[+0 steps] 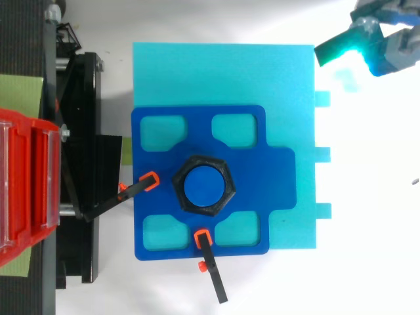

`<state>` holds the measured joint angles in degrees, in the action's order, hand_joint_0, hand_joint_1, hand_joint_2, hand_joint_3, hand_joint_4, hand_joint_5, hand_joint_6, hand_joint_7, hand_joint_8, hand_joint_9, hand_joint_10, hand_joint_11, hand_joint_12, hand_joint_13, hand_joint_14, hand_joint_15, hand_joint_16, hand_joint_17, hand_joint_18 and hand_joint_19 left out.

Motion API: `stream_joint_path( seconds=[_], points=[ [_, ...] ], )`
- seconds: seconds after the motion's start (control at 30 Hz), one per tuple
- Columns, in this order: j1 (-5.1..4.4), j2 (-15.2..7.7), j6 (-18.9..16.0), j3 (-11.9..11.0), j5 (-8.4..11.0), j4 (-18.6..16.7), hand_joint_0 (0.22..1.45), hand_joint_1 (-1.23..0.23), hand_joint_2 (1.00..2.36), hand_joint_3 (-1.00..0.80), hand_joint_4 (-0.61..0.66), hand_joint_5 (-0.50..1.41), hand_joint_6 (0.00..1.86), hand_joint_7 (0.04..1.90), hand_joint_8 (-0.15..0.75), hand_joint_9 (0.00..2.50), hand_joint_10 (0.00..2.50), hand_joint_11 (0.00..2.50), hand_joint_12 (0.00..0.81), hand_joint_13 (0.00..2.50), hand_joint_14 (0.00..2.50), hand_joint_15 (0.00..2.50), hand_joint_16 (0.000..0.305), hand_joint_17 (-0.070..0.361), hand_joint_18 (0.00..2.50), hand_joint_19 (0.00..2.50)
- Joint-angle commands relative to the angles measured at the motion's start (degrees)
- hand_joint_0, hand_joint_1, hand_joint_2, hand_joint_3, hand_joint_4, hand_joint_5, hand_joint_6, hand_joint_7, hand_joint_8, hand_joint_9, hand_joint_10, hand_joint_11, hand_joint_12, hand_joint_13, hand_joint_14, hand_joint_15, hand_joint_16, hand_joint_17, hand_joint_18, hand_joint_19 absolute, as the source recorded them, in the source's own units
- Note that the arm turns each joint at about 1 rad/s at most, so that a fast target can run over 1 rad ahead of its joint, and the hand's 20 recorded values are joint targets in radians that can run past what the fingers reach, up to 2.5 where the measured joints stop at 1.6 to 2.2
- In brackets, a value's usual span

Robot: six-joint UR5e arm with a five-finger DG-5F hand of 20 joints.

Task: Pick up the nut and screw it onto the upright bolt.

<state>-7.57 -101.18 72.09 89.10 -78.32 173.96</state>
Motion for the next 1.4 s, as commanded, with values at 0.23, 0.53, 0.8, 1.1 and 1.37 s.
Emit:
stream_joint_path(
  seconds=[0.23, 0.53, 0.8, 1.1, 1.37],
  points=[
    [-0.25, 0.02, -0.98, 0.02, 0.01, 1.03, 0.46, -0.34, 1.00, -0.50, 0.11, -0.23, 0.50, 0.64, 0.235, 0.20, 0.00, 0.00, 0.389, 0.00, 0.00, 0.00, 0.049, 0.110, 0.00, 0.00],
    [-0.34, 0.02, -0.98, 0.02, 0.18, 1.03, 0.47, -0.34, 1.00, -0.50, 0.10, -0.24, 0.50, 0.69, 0.226, 0.14, 0.00, 0.00, 0.387, 0.00, 0.00, 0.00, 0.049, 0.111, 0.00, 0.00],
    [-0.25, 0.02, -0.98, 0.02, 0.18, 1.12, 0.47, -0.34, 1.00, -0.50, 0.09, -0.24, 0.50, 0.68, 0.223, 0.13, 0.00, 0.00, 0.387, 0.00, 0.00, 0.00, 0.050, 0.112, 0.00, 0.00],
    [-0.34, 0.02, -0.98, 0.02, 0.18, 1.03, 0.47, -0.35, 1.00, -0.50, 0.10, -0.24, 0.50, 0.72, 0.222, 0.11, 0.00, 0.00, 0.384, 0.00, 0.00, 0.00, 0.049, 0.110, 0.00, 0.00],
    [-0.25, 0.02, -0.98, 0.02, 0.18, 1.12, 0.47, -0.32, 1.00, -0.50, 0.10, -0.25, 0.50, 0.70, 0.216, 0.05, 0.00, 0.00, 0.384, 0.00, 0.00, 0.00, 0.049, 0.111, 0.00, 0.00]
  ],
)
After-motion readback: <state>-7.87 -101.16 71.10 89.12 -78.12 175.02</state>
